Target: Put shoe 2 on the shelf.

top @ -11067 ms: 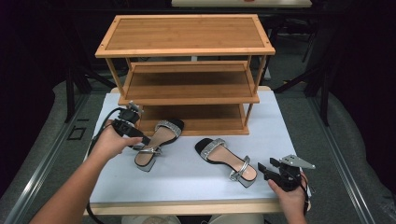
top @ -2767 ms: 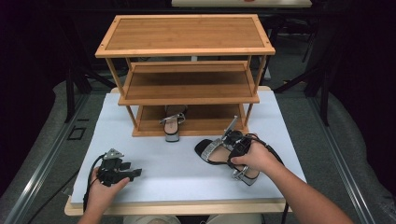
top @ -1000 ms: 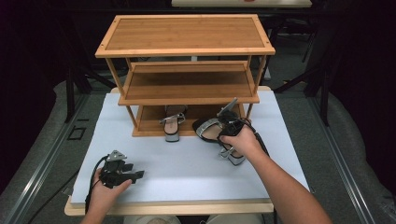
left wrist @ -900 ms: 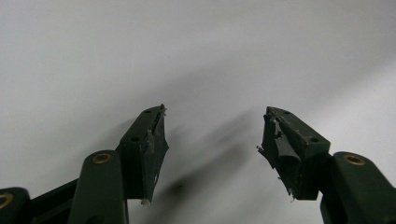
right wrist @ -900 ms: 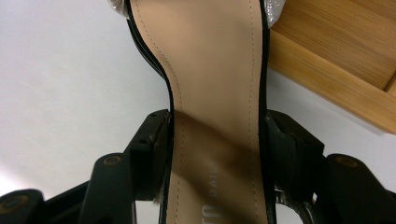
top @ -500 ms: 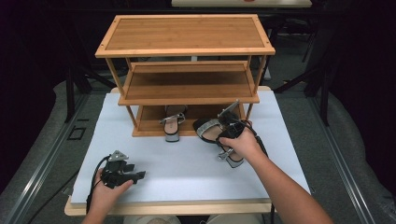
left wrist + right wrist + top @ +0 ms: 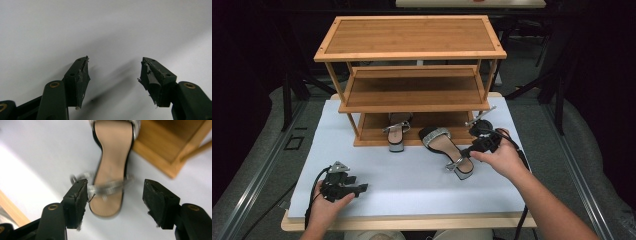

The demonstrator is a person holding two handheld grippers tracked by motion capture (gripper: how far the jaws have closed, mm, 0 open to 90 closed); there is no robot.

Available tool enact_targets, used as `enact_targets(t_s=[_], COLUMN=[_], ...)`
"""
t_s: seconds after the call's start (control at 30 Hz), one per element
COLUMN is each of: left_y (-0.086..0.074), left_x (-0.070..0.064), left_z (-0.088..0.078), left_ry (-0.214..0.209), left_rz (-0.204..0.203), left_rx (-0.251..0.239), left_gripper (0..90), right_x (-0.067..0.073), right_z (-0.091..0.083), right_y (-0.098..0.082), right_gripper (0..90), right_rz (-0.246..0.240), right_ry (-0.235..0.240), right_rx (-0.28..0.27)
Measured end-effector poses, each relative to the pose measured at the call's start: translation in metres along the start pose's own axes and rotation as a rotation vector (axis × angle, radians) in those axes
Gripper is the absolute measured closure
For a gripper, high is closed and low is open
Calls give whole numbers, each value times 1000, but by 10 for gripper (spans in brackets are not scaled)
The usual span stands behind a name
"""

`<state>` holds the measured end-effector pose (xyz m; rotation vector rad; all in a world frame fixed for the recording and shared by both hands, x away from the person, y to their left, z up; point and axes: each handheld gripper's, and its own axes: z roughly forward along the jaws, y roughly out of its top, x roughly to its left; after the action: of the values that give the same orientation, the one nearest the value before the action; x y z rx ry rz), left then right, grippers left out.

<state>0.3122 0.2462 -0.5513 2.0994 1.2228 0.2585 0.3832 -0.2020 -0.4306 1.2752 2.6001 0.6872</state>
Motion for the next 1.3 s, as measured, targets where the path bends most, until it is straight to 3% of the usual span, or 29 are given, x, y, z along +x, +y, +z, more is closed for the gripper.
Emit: enact_targets(t_s=[0.17, 0.4, 0.5, 0.57, 0.67, 0.73, 0.87, 1.03, 1.17, 1.3], left_y=[0, 0, 0, 0, 0, 0, 1, 1, 2, 2], left_x=[2, 3, 3, 3, 2, 2, -2, -2, -2, -3], left_z=[0, 1, 1, 1, 1, 1, 0, 1, 2, 2], left_ry=[5, 5, 4, 3, -3, -8, -14, -18, -16, -15], left_rz=[-12, -15, -18, -19, -15, -2, 12, 22, 20, 27], left_rx=[-6, -6, -9, -10, -12, -11, -27, -21, -16, -15], left_gripper=[396, 397, 397, 397, 397, 396, 397, 396, 397, 397], right_x=[-9, 2, 7, 13, 19, 25, 32, 30, 32, 31], right_z=[11, 51, 62, 64, 65, 67, 77, 89, 92, 95], right_y=[-29, -52, -56, -57, -57, -58, -56, -57, -56, -52], right_gripper=[378, 375, 437, 481, 485, 463, 372, 316, 289, 263], right_rz=[-9, -105, -126, -154, -122, -116, -117, -91, -105, -153], right_ry=[30, 21, 25, -45, 50, 70, 58, 107, 108, 113], right_rx=[43, 125, 118, 104, 51, 22, -20, -65, -73, -100])
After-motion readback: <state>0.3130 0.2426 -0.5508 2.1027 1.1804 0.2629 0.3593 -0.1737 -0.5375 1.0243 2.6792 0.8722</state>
